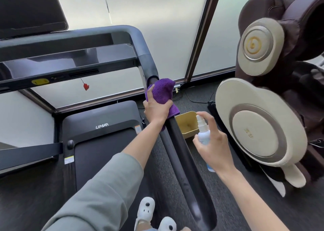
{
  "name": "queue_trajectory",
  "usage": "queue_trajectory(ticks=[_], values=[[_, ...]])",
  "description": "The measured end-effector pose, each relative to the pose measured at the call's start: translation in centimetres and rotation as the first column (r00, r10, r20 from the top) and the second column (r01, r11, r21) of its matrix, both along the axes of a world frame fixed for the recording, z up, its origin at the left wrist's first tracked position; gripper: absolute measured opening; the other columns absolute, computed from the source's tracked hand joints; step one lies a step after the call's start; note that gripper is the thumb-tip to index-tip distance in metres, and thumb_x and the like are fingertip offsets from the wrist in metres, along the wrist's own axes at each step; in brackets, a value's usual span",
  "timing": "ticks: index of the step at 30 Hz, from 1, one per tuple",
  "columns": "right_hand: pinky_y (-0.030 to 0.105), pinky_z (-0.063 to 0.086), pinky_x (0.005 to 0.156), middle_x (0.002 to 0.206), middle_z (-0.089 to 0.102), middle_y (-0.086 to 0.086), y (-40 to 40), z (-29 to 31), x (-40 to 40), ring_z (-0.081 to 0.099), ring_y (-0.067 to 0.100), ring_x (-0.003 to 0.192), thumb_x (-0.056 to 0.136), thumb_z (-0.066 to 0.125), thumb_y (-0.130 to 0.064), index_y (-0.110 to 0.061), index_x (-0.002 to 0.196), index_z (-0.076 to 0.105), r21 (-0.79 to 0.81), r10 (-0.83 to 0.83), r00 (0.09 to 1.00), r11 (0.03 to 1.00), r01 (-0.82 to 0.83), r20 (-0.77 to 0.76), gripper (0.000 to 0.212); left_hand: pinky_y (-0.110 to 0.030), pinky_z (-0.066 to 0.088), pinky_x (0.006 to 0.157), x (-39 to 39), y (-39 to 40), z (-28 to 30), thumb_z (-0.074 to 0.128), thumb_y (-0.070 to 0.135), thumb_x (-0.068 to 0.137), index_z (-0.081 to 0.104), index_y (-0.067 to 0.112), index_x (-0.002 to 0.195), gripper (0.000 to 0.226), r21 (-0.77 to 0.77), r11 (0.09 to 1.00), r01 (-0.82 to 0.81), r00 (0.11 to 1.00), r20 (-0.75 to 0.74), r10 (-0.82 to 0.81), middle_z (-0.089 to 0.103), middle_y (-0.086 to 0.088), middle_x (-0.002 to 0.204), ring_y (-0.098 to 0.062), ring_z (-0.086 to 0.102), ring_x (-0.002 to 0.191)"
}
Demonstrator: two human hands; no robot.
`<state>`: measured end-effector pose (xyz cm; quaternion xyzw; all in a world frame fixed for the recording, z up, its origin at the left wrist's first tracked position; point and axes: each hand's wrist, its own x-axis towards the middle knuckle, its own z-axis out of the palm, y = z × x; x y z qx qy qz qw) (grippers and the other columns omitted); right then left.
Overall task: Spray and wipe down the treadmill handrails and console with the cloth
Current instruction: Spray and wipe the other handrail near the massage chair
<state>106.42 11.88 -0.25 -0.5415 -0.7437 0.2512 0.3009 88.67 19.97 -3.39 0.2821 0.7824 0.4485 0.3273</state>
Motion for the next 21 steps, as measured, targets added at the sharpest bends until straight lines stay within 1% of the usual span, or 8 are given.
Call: queue_trajectory(ticks=[6,10,12,14,15,17,19,21], values=[[0.039,0.053,0.059,0.084,0.062,-0.001,0.1,-0.7,0.8,0.057,0.023,0.060,0.079,0.066,-0.002,-0.045,0.130,0.036,0.022,0.050,0.998,0.999,-0.049,-0.036,0.073,-0.026,0.032,0.083,1.6,-1.7,0.1,0.074,0.034,0.075,0.031,0.043,0.143,0.081,-0.023,1.000,0.011,0.999,-0.047,-0.012,0.049,-0.011,0.124,-0.032,0.055,0.110],[0.040,0.052,0.059,0.076,0.062,0.007,1.1,-1.7,1.7,0.052,0.020,0.056,0.079,0.065,-0.003,-0.044,0.130,0.037,0.077,0.162,0.985,0.984,-0.158,-0.058,0.072,-0.028,0.036,0.083,1.9,-2.0,-0.7,0.075,0.035,0.072,0.034,0.044,0.140,0.080,-0.004,1.000,-0.002,0.994,-0.105,0.002,0.054,-0.009,0.124,-0.030,0.055,0.110],[0.035,0.050,0.058,0.063,0.055,0.002,2.0,-2.7,2.4,0.047,0.012,0.051,0.078,0.065,-0.003,-0.044,0.128,0.040,0.137,0.222,0.973,0.968,-0.212,-0.058,0.069,-0.031,0.041,0.089,1.8,-1.9,-1.2,0.075,0.035,0.071,0.037,0.042,0.136,0.076,0.012,1.000,-0.010,0.989,-0.148,0.012,0.057,-0.005,0.124,-0.028,0.055,0.112],[0.025,0.046,0.055,0.059,0.047,-0.004,3.0,-4.1,3.4,0.044,0.010,0.048,0.077,0.065,-0.001,-0.040,0.127,0.042,0.226,0.328,0.940,0.927,-0.300,-0.097,0.067,-0.033,0.043,0.094,1.9,-2.1,-1.8,0.075,0.034,0.072,0.040,0.038,0.134,0.071,0.049,0.998,-0.029,0.984,-0.177,0.037,0.058,-0.001,0.119,-0.027,0.054,0.111],[0.023,0.045,0.053,0.060,0.047,-0.004,3.2,-4.8,4.0,0.045,0.010,0.047,0.077,0.064,0.001,-0.036,0.128,0.043,0.271,0.383,0.917,0.900,-0.342,-0.115,0.066,-0.032,0.043,0.095,2.0,-2.4,-2.0,0.075,0.033,0.073,0.041,0.037,0.133,0.069,0.069,0.997,-0.041,0.981,-0.184,0.054,0.057,0.001,0.116,-0.026,0.053,0.109],[0.033,0.052,0.050,0.073,0.056,-0.004,3.5,-5.3,5.0,0.053,0.017,0.047,0.077,0.062,0.002,-0.031,0.129,0.043,0.317,0.458,0.877,0.861,-0.398,-0.142,0.065,-0.034,0.046,0.095,2.7,-3.4,-2.0,0.076,0.033,0.071,0.043,0.034,0.129,0.066,0.104,0.992,-0.067,0.980,-0.178,0.085,0.058,0.003,0.111,-0.025,0.054,0.107],[0.036,0.052,0.051,0.092,0.059,-0.020,3.6,-5.3,6.3,0.056,0.025,0.052,0.076,0.062,0.002,-0.026,0.131,0.044,0.342,0.490,0.857,0.841,-0.419,-0.157,0.064,-0.038,0.049,0.095,4.0,-5.1,-1.8,0.077,0.033,0.065,0.045,0.033,0.122,0.065,0.119,0.990,-0.079,0.984,-0.149,0.096,0.060,0.003,0.109,-0.025,0.057,0.104],[0.036,0.052,0.051,0.099,0.054,-0.035,3.3,-4.9,7.8,0.056,0.024,0.054,0.076,0.064,0.004,-0.024,0.131,0.044,0.346,0.514,0.842,0.830,-0.438,-0.165,0.064,-0.039,0.049,0.094,5.6,-7.1,-1.6,0.075,0.035,0.056,0.046,0.034,0.116,0.067,0.117,0.989,-0.088,0.985,-0.135,0.104,0.061,0.004,0.107,-0.023,0.058,0.103]])
